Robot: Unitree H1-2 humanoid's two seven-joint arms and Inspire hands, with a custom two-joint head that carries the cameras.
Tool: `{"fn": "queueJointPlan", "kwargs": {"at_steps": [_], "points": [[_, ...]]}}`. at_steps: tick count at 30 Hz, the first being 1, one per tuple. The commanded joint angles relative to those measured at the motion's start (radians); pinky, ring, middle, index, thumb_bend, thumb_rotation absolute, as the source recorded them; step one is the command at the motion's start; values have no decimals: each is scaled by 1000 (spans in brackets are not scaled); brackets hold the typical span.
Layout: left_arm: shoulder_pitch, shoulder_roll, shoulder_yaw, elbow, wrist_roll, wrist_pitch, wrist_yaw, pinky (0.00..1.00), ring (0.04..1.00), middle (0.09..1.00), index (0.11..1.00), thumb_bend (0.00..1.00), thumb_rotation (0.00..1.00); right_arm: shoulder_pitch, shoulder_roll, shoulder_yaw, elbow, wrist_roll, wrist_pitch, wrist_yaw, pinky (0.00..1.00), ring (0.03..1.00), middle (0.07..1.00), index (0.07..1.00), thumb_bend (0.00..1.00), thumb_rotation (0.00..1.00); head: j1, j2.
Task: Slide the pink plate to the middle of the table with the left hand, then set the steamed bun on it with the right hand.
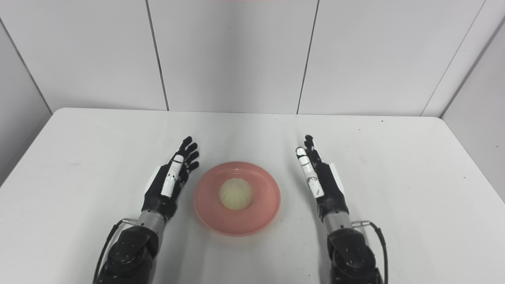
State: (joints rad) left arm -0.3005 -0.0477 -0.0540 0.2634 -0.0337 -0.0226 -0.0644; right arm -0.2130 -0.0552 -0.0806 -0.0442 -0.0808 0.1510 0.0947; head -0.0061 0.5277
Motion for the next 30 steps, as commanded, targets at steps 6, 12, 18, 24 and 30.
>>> {"fn": "queueJointPlan", "kwargs": {"at_steps": [6,12,18,24,30], "points": [[60,10,16,-4,25,2,40,981,982,993,993,413,1000,21,7,9,2,52,-108,-16,983,988,999,1000,254,1000,3,-1],[107,8,25,-60,7,29,21,994,984,993,988,384,1000,69,23,21,13,77,-152,-20,971,977,998,1000,220,1000,6,-3],[161,6,23,-133,-26,73,-4,990,980,984,982,362,1000,100,22,35,9,123,-130,-7,1000,1000,1000,1000,251,1000,13,1],[217,-2,7,-223,-50,153,-23,983,975,981,980,345,1000,108,24,43,28,145,-142,-8,1000,1000,1000,1000,222,1000,27,6],[199,0,10,-208,-59,179,-20,984,976,983,984,329,1000,92,14,34,92,164,-168,-11,1000,984,993,998,233,1000,41,10]]}}
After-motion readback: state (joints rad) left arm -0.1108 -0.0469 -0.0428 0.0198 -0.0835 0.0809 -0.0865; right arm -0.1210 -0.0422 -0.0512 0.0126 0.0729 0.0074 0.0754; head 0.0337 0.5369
